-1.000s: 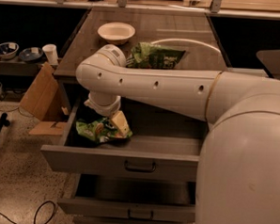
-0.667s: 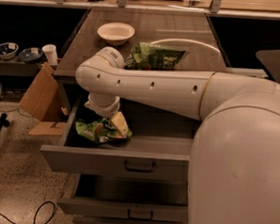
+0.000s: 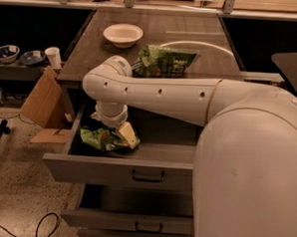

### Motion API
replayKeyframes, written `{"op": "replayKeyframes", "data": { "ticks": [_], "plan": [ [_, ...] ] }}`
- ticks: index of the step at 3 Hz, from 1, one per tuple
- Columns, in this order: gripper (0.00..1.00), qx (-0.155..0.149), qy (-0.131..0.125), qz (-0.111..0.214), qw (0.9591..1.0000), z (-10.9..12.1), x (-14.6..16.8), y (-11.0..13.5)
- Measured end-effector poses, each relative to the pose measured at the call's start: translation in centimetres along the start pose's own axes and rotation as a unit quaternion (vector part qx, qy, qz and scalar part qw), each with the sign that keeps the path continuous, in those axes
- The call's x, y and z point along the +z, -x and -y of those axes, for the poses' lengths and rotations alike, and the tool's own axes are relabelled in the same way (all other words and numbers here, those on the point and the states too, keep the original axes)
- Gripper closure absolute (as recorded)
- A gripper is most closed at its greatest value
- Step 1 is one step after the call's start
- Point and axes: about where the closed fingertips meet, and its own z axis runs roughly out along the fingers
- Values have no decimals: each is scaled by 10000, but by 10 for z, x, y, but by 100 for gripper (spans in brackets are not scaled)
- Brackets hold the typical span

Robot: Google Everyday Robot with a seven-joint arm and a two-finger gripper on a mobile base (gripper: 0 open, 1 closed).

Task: Pick green rice chip bag from top drawer and place on counter

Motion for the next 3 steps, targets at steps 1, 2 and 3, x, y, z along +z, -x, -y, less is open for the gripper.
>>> {"op": "replayKeyframes", "data": {
  "ticks": [1, 2, 3],
  "plan": [
    [16, -59, 115, 72, 9999, -5, 8, 2],
    [39, 4, 101, 122, 9999, -11, 8, 2],
    [63, 152, 25, 133, 9998, -15, -3, -1]
  ]
}}
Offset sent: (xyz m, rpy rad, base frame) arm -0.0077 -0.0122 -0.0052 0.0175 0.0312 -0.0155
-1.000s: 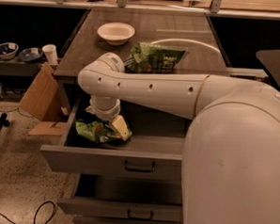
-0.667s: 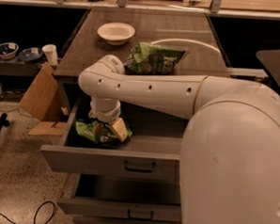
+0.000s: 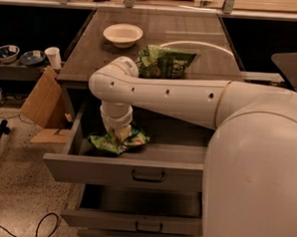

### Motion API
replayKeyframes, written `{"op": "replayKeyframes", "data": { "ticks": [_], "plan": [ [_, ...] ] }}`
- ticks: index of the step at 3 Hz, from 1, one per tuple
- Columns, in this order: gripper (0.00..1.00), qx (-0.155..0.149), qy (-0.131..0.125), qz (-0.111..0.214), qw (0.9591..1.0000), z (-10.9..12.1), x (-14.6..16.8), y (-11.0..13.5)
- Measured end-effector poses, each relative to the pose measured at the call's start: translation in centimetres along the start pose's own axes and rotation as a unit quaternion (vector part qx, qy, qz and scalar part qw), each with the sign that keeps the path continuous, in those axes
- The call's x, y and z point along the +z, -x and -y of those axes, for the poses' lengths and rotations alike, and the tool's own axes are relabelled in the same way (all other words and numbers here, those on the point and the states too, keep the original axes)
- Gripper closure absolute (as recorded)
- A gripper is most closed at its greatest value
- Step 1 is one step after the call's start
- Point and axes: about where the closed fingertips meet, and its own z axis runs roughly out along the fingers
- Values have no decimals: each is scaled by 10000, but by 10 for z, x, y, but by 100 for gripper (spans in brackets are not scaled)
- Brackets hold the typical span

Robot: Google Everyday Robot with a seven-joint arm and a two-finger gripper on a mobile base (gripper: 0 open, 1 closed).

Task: Pick green rice chip bag from top drawer and place on counter

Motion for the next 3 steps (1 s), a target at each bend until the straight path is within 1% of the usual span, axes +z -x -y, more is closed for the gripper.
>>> {"op": "replayKeyframes", "data": {
  "ticks": [1, 2, 3],
  "plan": [
    [86, 195, -48, -20, 9998, -4, -20, 0],
    [100, 393, -146, -86, 9991, -12, -53, 2],
    [100, 621, -256, -229, 9975, -23, -89, 1]
  ]
}}
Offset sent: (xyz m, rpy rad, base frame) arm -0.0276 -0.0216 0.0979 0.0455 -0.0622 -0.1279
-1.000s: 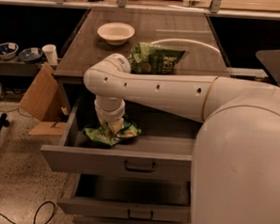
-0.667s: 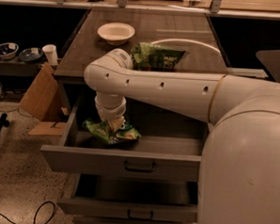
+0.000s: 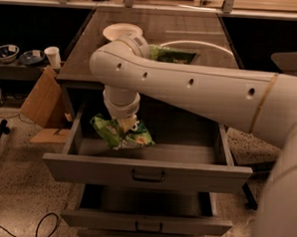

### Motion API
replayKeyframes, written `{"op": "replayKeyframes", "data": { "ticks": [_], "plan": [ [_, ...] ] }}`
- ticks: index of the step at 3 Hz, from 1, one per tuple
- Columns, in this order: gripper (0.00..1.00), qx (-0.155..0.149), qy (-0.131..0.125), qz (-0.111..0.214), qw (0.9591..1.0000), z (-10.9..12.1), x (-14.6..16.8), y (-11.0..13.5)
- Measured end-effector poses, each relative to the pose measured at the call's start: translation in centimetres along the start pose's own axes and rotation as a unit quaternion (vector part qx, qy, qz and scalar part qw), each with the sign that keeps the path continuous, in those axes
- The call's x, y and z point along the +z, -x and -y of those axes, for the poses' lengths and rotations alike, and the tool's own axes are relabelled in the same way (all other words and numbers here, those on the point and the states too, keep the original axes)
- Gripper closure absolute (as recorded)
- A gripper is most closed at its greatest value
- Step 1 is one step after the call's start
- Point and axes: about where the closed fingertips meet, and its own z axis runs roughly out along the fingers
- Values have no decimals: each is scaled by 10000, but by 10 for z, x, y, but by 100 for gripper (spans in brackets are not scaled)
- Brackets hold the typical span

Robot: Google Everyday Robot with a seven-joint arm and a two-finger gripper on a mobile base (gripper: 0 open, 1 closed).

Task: Pick green rice chip bag from top drawer and place on counter

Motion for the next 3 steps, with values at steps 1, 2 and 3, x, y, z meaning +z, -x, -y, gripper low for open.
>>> {"op": "replayKeyframes", "data": {
  "ticks": [1, 2, 3],
  "plan": [
    [100, 301, -120, -267, 9991, -15, -49, -7],
    [100, 480, -205, -470, 9975, -27, -85, -14],
    [100, 678, -293, -838, 9937, -41, -133, -19]
  ]
}}
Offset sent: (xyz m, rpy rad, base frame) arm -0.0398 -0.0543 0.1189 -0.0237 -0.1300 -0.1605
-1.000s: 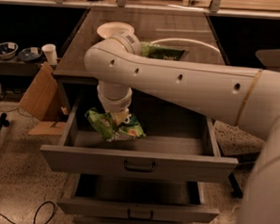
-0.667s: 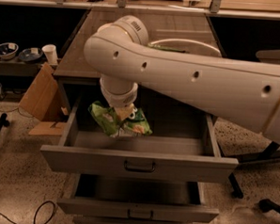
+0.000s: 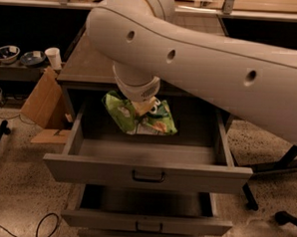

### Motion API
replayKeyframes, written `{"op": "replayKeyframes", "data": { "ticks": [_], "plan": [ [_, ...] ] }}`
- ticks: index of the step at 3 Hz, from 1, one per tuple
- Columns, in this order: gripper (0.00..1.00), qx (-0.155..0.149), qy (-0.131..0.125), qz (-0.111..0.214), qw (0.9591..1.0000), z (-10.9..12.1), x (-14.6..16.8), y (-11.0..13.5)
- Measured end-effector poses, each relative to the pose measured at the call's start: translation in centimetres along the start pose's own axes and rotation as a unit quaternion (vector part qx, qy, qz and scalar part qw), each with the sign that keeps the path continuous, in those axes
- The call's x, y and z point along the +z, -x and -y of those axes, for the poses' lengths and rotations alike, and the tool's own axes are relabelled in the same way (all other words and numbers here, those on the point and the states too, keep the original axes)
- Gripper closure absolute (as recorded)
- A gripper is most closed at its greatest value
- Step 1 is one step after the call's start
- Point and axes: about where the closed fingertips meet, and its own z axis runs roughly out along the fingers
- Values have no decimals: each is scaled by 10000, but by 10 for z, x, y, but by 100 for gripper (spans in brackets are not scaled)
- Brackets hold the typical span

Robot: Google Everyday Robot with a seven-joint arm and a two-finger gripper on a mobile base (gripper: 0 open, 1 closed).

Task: Pick green rice chip bag from top drawer and place on counter

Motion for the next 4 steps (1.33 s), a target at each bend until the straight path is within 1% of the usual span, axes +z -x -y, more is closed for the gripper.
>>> {"op": "replayKeyframes", "data": {
  "ticks": [1, 2, 3, 4],
  "plan": [
    [100, 166, -129, -405, 9990, 0, -49, -14],
    [100, 297, -218, -726, 9967, 9, -84, -28],
    [100, 433, -275, -966, 9940, 28, -110, -47],
    [100, 626, -317, -1112, 9913, 47, -127, -72]
  ]
}}
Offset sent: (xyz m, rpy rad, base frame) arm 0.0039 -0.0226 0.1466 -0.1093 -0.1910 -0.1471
